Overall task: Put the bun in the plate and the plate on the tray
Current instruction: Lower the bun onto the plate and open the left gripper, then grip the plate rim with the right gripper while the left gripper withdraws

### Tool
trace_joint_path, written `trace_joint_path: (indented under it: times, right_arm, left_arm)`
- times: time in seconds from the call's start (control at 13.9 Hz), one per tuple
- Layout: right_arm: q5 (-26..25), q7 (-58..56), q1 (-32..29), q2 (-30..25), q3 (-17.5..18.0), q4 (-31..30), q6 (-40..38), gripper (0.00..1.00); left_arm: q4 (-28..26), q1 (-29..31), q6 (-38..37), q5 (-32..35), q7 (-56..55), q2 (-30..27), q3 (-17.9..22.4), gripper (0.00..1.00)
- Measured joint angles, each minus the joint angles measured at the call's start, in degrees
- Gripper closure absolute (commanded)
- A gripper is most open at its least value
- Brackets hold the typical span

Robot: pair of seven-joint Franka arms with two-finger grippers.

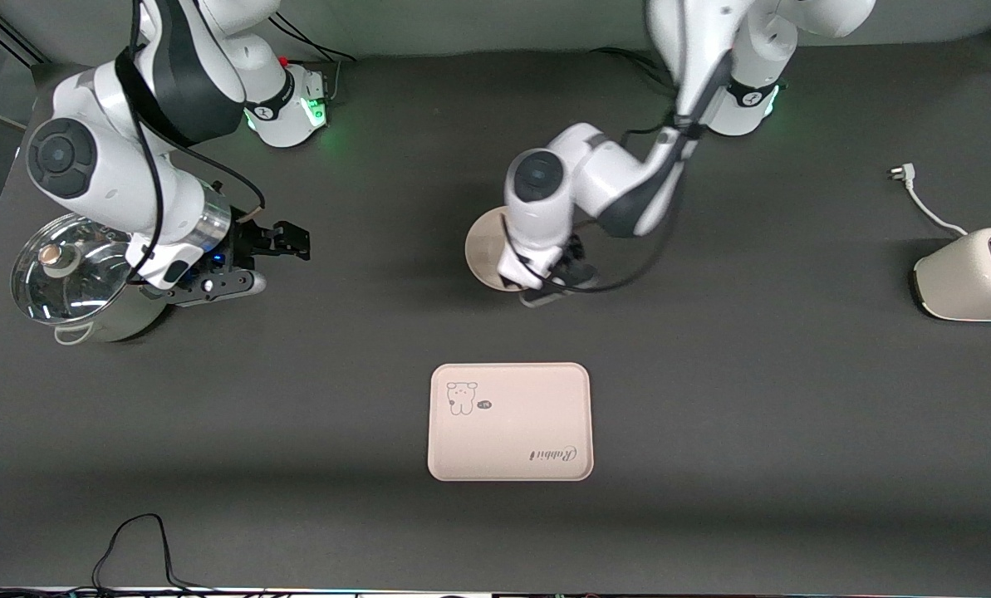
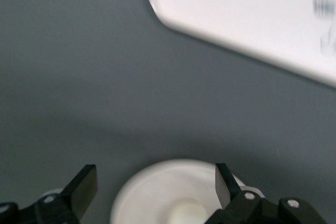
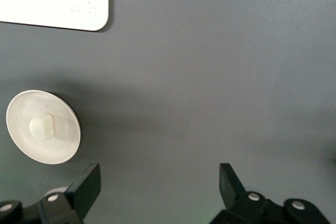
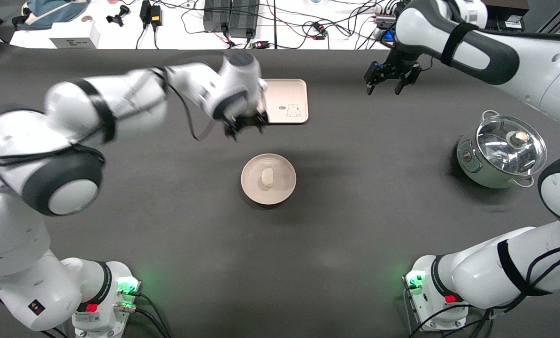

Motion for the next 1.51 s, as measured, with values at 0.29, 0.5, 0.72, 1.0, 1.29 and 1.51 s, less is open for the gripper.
trace_joint_path:
  times: [0.29, 0.5, 0.72, 1.0, 1.29, 1.51]
  right_arm:
    - [0.1, 8.8, 0.1, 1.5, 8.5, -2.7, 6.4, 0.00]
    - [0.0, 16.4, 0.4, 5.2, 15.4, -3.2, 11.7, 0.00]
    - [-0.9, 20.6, 0.5, 9.8, 18.5, -4.0, 16.4, 0.00]
    - [-5.9, 29.2, 0.5, 16.4, 22.6, -6.2, 25.5, 0.00]
    - [-7.5, 32.4, 0.6, 19.5, 25.3, -13.2, 40.6, 0.00]
    - [-7.5, 33.4, 0.8, 21.0, 26.3, -14.9, 44.5, 0.00]
  left_arm:
    - [0.1, 15.4, -6.0, 0.1, 13.7, -8.4, 0.3, 0.00]
    - [0.0, 23.3, -11.0, 0.1, 22.6, -13.7, 0.2, 0.00]
    - [-0.1, 28.8, -14.7, 0.0, 31.6, -17.2, 0.1, 0.00]
    - [-0.1, 33.2, -19.4, 0.0, 39.8, -21.0, 1.1, 0.00]
    - [0.0, 33.5, -21.2, 0.0, 50.6, -22.7, 8.1, 0.00]
    - [0.2, 39.9, -22.0, 0.0, 53.3, -22.7, 3.0, 0.00]
